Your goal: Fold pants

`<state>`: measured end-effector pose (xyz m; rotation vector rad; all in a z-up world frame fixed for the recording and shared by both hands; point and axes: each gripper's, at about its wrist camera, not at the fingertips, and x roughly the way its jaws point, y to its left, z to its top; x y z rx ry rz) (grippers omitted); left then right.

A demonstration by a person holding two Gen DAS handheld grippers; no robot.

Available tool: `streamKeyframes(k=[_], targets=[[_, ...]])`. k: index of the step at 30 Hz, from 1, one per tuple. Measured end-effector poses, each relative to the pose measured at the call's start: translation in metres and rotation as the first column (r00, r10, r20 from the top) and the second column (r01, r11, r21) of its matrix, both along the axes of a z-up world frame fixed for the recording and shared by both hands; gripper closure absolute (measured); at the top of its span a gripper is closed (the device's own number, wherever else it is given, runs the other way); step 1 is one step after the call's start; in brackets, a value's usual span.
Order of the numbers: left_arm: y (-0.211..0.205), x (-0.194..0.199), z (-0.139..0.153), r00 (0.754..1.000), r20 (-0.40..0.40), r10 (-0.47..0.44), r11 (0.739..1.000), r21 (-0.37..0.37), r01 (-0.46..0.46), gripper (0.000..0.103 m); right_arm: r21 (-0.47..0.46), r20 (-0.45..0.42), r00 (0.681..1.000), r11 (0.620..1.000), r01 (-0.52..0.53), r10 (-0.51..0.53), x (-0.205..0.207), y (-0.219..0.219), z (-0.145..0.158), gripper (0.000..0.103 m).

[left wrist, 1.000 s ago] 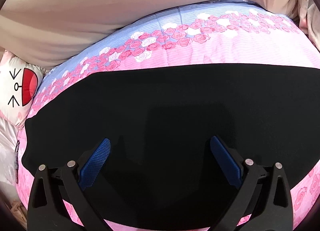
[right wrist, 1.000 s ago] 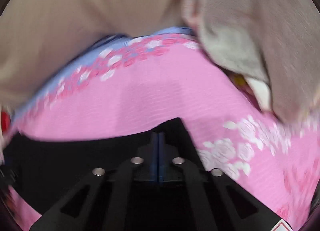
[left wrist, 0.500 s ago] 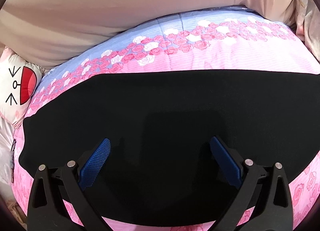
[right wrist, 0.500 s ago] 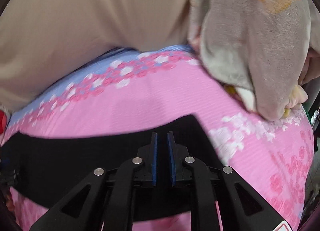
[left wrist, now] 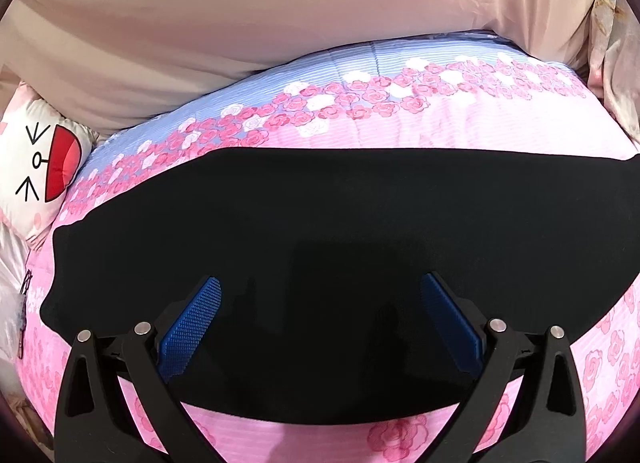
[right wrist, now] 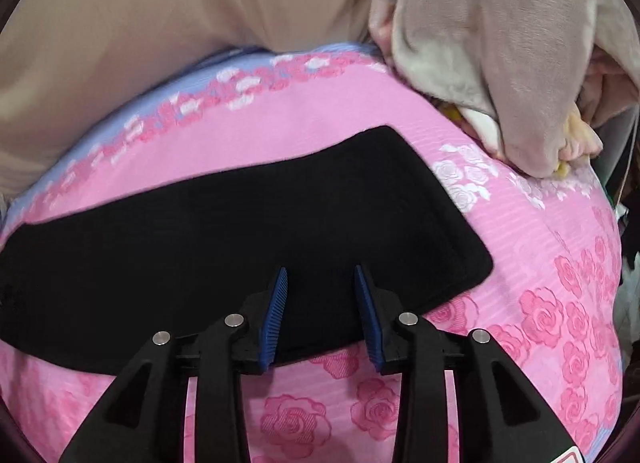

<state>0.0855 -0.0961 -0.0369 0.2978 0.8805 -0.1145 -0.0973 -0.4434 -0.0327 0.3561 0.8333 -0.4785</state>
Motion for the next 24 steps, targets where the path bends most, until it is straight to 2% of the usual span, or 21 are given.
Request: streamKeyframes(k=[2,5,7,11,19,24], targets=[[0.005,-0.003,0.003,1.0,0.01,0.003,1.0,0.0,-0.003,0.005,0.0,0.057,0.998,1.0,0.006,-0.006,-0.011,0.0,0.012,0.068],[0.016,-0.006,0.01,1.0,0.021,0.018,1.0,-0.023,-0.017,0.005,-0.026,0.087,0.992,0.996,0.089,-0.086,-0.029,-0.013,0.021,0.038],[0.025,-0.009,0.013,0.999,0.029,0.027,0.999,-0.035,-0.026,0.005,-0.038,0.073,0.988,0.989,0.142,-0.139,-0.043,-0.027,0.019,0.037],[0.035,-0.011,0.011,0.999,0.022,0.043,0.998,-0.038,-0.042,0.005,0.014,0.064,0.982,0.984,0.175,-0.176,-0.064,-0.049,0.01,0.037],[0.026,-0.013,0.011,1.0,0.016,0.018,1.0,-0.025,-0.018,0.005,0.062,0.009,0.991,0.99,0.13,-0.131,-0.035,-0.072,-0.018,0.037],[0.022,-0.01,0.011,1.0,0.015,0.019,1.0,-0.019,-0.018,0.005,0.098,0.043,0.991,0.988,0.12,-0.125,-0.026,-0.078,-0.024,0.035]])
